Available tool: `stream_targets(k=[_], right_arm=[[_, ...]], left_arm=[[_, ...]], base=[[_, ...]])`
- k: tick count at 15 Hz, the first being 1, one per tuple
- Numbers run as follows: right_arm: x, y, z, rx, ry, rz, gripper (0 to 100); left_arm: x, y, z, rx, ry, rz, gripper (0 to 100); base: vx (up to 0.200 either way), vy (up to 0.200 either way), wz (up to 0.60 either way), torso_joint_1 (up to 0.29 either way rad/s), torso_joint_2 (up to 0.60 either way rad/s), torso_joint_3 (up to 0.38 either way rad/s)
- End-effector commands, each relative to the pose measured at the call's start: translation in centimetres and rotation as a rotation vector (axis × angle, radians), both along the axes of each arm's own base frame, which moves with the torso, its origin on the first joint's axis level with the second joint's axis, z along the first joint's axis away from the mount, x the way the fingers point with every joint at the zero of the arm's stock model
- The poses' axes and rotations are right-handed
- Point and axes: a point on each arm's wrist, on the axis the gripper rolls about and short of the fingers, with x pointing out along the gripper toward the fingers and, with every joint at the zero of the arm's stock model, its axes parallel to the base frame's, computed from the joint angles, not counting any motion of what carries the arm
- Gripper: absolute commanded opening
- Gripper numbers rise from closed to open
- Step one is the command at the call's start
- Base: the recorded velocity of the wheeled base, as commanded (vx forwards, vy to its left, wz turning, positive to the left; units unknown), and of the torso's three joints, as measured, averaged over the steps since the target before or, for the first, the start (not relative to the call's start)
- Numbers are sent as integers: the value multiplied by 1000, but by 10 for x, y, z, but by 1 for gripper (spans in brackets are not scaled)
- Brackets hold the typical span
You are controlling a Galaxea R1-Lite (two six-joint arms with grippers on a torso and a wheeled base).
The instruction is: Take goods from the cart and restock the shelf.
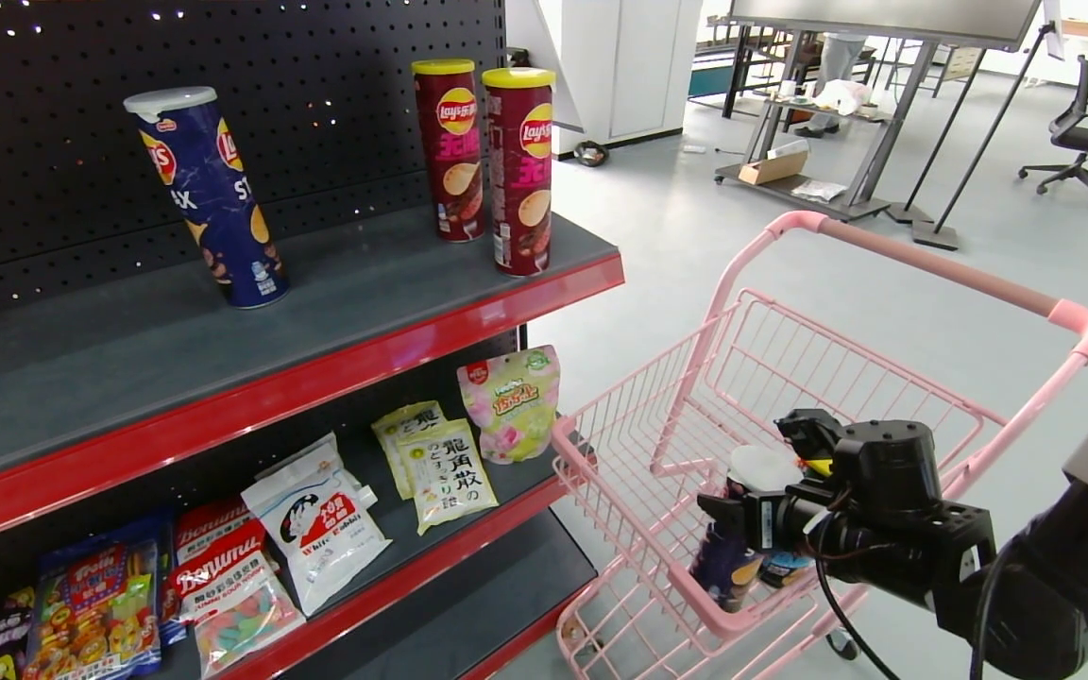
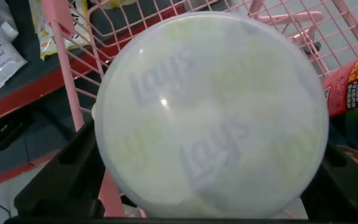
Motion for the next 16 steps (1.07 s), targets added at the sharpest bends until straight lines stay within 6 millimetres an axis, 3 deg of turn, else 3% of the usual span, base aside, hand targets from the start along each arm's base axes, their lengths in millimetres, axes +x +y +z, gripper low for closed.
stream_targets(k=[1, 3, 4, 6, 10, 12, 13, 14, 15, 16], right_arm=[[2, 2, -2, -1, 4, 4, 100], [3, 4, -4, 0, 5, 9, 100], [5, 5, -6, 0, 0, 10, 0], [11, 7, -16, -1, -55, -22, 0], [-1, 14, -19, 4, -54, 18, 0], [-2, 18, -9, 11, -92, 31, 0], [-7, 24, 9, 12, -156, 67, 0], [-7, 24, 9, 12, -156, 67, 0], [-13, 27, 35, -15, -266, 111, 0], [-13, 27, 35, -15, -266, 111, 0]], left_arm=[[0, 0, 0, 0, 0, 0, 100], [0, 0, 0, 0, 0, 0, 100], [0, 0, 0, 0, 0, 0, 100], [0, 0, 0, 1, 0, 0, 100], [0, 0, 0, 1, 0, 0, 100], [0, 0, 0, 1, 0, 0, 100], [0, 0, 0, 1, 0, 0, 100], [0, 0, 0, 1, 0, 0, 100], [0, 0, 0, 1, 0, 2, 100], [0, 0, 0, 1, 0, 2, 100]], base=[[0, 0, 0, 0, 0, 0], [0, 0, 0, 0, 0, 0], [0, 0, 0, 0, 0, 0], [0, 0, 0, 0, 0, 0], [0, 0, 0, 0, 0, 0], [0, 0, 0, 0, 0, 0], [0, 0, 0, 0, 0, 0], [0, 0, 0, 0, 0, 0], [0, 0, 0, 0, 0, 0], [0, 0, 0, 0, 0, 0]])
